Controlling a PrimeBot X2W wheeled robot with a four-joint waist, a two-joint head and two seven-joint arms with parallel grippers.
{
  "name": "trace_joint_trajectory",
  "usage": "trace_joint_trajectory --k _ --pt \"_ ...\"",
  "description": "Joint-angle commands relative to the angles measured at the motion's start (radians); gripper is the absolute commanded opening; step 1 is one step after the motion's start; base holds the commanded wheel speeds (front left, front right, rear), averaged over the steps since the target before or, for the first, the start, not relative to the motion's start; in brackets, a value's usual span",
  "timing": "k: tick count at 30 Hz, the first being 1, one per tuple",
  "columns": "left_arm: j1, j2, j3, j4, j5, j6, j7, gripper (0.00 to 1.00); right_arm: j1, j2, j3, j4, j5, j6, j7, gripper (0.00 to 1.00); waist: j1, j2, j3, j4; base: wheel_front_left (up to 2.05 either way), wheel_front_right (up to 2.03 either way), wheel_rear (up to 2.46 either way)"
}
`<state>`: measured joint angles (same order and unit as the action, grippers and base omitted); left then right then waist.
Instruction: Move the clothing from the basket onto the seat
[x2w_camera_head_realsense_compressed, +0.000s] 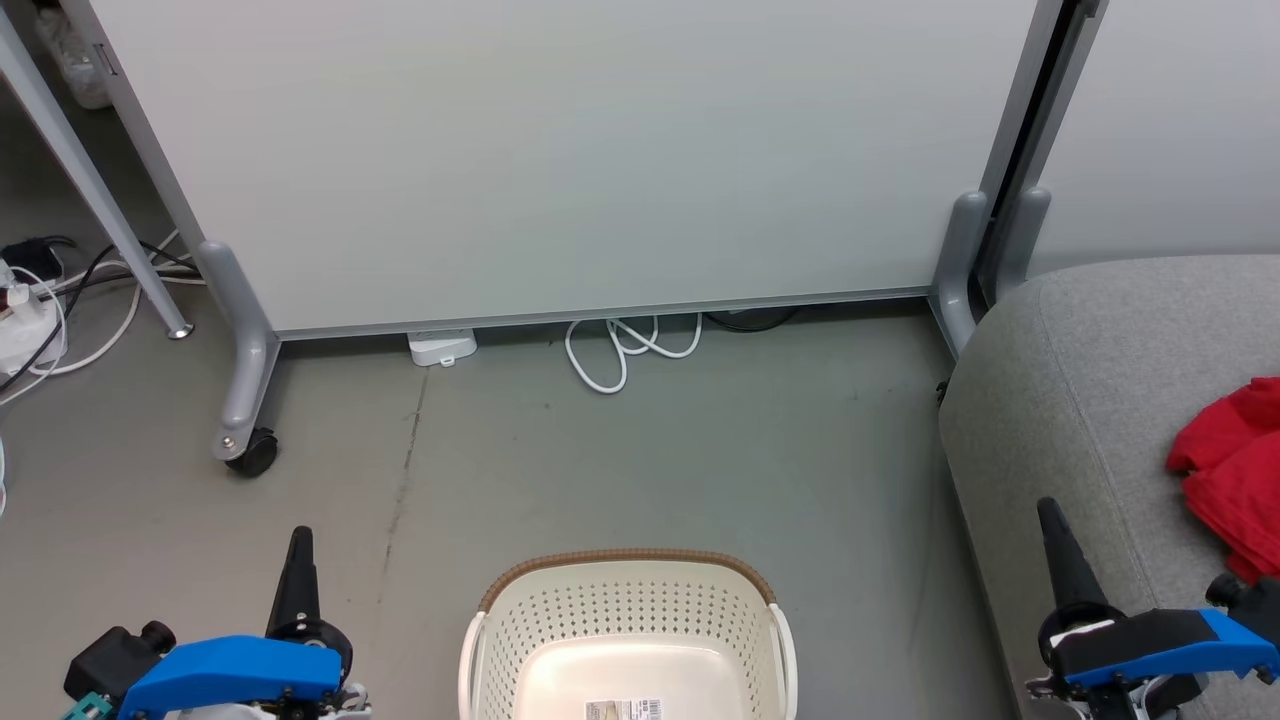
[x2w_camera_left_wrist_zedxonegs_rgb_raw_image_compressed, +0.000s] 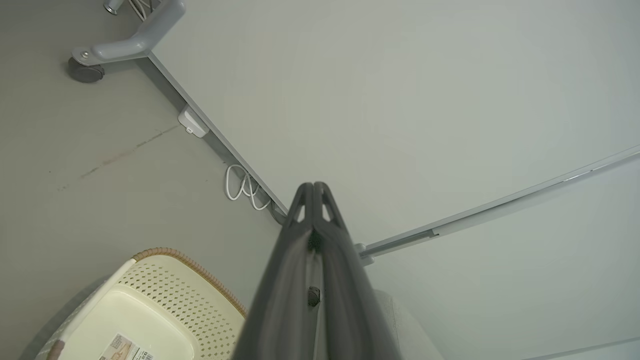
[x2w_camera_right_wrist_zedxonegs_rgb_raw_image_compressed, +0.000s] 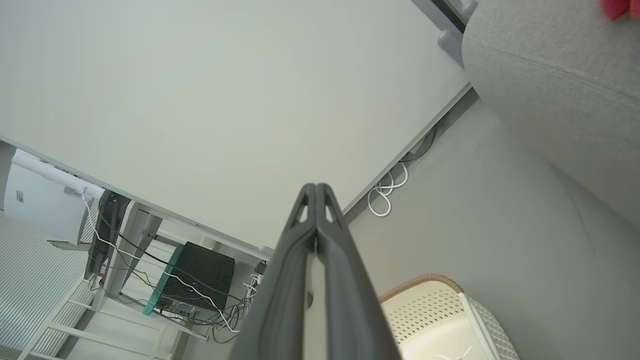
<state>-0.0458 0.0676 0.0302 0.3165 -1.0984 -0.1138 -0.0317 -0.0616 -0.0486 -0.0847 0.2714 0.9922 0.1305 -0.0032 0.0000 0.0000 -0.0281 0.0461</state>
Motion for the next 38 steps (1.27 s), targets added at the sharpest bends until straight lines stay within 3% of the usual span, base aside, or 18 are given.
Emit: trace_joint_trajectory --k 1,38 --pt "-0.029 0.002 0.011 -0.017 -0.025 0.003 0.007 0.0 -0.028 -0.002 -0.004 -0.014 0.033 0.0 0.007 0.0 0.0 0.0 0.001 -0.001 0.0 0.0 0.0" --pt "-0.055 -0.01 0.059 -0.07 -0.328 0.009 0.094 0.0 -0.051 -0.003 -0.022 -0.017 0.396 0.0 0.077 0.0 0.0 0.0 0.015 -0.026 0.0 0.0 0.0"
